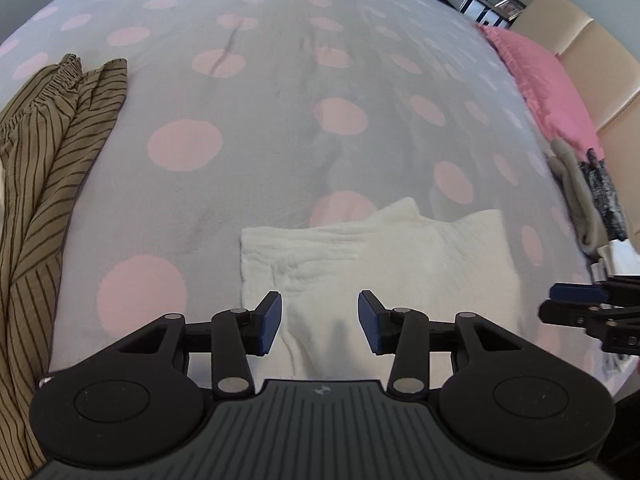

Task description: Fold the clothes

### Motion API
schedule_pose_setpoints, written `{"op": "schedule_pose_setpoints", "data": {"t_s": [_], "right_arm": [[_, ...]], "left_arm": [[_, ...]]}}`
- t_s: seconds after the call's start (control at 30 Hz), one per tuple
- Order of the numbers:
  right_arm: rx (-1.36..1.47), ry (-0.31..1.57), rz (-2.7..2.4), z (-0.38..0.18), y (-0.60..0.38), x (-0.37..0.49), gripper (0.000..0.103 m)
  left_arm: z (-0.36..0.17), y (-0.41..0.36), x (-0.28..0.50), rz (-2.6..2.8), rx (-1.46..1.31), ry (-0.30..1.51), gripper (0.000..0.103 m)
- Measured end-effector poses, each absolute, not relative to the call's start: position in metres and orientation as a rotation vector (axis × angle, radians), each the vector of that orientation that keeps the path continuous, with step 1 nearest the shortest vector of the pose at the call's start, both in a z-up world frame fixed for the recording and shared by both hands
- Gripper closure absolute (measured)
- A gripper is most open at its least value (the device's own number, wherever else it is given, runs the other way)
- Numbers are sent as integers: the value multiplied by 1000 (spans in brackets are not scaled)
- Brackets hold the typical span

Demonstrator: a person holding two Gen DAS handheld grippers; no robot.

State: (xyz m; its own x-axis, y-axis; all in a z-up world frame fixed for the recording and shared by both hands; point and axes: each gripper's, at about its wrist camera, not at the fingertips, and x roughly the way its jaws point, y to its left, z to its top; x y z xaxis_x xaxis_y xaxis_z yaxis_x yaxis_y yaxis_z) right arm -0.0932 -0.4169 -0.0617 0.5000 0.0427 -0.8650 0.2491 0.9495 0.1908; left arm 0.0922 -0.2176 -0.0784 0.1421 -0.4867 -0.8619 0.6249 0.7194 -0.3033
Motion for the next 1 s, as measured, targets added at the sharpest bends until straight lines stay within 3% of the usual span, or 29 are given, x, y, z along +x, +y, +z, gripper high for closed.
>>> {"op": "schedule_pose_setpoints", "data": {"t_s": [0.33, 0.47, 0.77, 1.0], "right_arm": [[336, 1073, -102, -84, -424, -80, 59], [330, 1079, -103, -88, -424, -79, 59], [310, 1046, -100, -81, -418, -85, 59], [302, 1028, -58, -91, -411, -79, 60]], "left_arm": [[-116, -239, 102, -764, 260, 1213, 65], [-110, -242, 92, -806, 280, 1171, 99], [-43, -234, 78, -892, 246, 965, 100], [-77, -238, 96, -777, 325, 1039, 100]]}}
